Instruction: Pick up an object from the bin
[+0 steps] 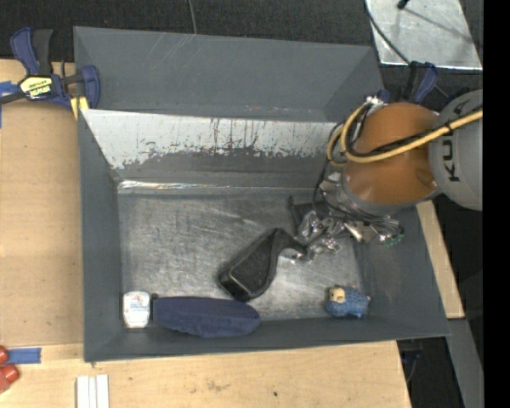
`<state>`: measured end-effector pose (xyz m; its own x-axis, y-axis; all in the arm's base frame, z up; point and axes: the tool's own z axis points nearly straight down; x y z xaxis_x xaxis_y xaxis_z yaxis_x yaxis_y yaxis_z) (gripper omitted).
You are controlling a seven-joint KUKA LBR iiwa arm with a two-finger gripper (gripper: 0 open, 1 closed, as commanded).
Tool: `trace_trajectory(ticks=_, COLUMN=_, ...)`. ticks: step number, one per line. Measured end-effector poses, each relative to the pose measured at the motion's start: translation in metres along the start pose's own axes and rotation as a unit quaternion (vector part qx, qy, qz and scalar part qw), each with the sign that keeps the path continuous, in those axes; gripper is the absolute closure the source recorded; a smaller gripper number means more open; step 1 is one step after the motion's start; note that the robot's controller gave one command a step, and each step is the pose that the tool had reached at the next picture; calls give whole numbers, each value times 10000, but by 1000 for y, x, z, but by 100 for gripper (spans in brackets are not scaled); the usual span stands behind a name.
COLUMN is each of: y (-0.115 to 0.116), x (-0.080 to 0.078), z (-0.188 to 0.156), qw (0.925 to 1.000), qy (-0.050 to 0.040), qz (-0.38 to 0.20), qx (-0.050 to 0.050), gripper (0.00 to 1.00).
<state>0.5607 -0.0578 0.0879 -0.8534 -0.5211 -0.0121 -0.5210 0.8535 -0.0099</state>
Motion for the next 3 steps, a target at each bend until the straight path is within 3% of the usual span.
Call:
trace_trajectory(ticks=1, y=-23, x=-4, z=-189, qw=9994, qy=5, qz=-344, qx=-6, gripper=100)
trace_trajectory(ticks=2, y=-22, x=-2, z=-184, qw=9994, qy=40, qz=-335, qx=-43, gripper=0)
trace_trajectory(ticks=3, y=-13, x=-28, z=-19, qw=9959, qy=61, qz=-896, qx=-75, gripper=0)
